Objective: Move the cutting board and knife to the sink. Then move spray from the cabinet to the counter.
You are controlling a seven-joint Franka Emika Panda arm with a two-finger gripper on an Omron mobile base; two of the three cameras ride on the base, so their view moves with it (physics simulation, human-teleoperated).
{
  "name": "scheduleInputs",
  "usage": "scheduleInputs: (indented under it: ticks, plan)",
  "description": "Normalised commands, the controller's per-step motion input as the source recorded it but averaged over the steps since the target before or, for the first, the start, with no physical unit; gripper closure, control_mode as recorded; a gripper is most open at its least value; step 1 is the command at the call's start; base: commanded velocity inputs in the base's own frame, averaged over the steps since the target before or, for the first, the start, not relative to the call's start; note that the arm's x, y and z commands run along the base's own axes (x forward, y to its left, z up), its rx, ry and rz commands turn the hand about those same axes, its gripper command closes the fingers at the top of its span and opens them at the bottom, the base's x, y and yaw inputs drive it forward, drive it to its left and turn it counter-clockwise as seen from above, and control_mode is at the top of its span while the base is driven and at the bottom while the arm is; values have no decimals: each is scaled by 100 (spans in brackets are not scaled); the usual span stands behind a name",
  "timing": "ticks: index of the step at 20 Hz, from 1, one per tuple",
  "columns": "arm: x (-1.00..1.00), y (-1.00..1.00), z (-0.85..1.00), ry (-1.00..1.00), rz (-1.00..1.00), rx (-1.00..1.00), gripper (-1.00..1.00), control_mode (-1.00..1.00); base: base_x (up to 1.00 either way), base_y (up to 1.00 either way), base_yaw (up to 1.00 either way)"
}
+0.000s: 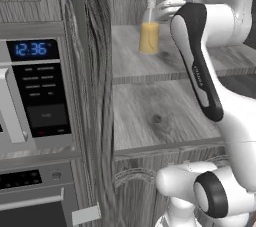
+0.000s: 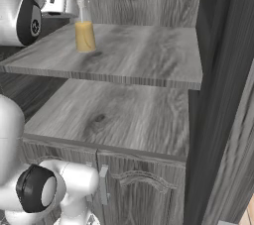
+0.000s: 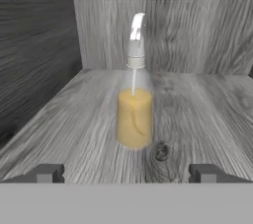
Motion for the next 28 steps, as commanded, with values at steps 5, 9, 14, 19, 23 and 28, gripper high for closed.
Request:
scheduleInputs:
  ticks: [5,9,14,19,23,28]
  plan:
    - [52,5,-20,0,0,-2,-100,-100,0,0,0]
    - [58,0,0,0,0,0,-100,-100,0,0,0]
    - [58,0,0,0,0,0,-100,-100,0,0,0]
    - [49,3,0,0,0,0,-100,-100,0,0,0]
    - [45,4,0,0,0,0,-100,-100,0,0,0]
    - [43,4,0,0,0,0,-100,-100,0,0,0]
